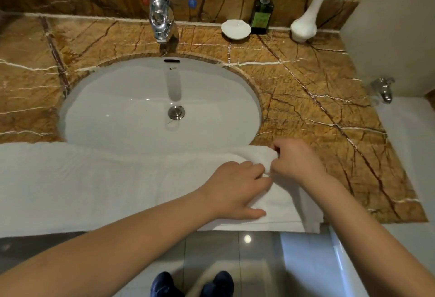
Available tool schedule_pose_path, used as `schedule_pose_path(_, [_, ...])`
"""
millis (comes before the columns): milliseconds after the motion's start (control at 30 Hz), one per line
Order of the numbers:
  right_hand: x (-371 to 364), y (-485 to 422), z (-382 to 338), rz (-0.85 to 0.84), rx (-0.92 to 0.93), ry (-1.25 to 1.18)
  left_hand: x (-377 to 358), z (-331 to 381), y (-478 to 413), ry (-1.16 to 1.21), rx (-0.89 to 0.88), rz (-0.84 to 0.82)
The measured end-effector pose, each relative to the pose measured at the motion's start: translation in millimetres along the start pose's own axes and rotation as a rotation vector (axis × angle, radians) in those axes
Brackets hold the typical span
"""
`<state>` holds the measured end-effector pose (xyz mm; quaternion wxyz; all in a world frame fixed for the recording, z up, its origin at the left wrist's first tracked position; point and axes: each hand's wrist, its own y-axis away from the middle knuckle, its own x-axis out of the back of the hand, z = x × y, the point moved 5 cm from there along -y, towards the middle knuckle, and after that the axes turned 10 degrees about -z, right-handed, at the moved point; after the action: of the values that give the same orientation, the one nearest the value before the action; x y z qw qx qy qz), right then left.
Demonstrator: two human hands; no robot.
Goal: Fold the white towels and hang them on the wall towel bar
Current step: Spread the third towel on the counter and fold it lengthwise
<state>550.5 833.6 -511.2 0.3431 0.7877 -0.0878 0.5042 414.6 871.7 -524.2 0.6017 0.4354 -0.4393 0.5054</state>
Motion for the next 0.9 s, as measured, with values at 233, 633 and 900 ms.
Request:
schedule_pose_path(233, [33.6, -9.2, 6.7, 0.435, 0.087, 0.251, 1.7, -0.6, -17.8, -0.015, 0.099, 0.026])
schedule_pose_path(633, [35.0, -4.7, 68.8, 0.248, -0.314, -0.218, -3.4, -1.5, -22.9, -0.068, 0.141, 0.048])
schedule_pose_path(900, [22.4, -18.3, 81.1, 0.039, -0.359, -1.217, -0.7, 0.1, -23.5, -0.082, 0.150, 0.050])
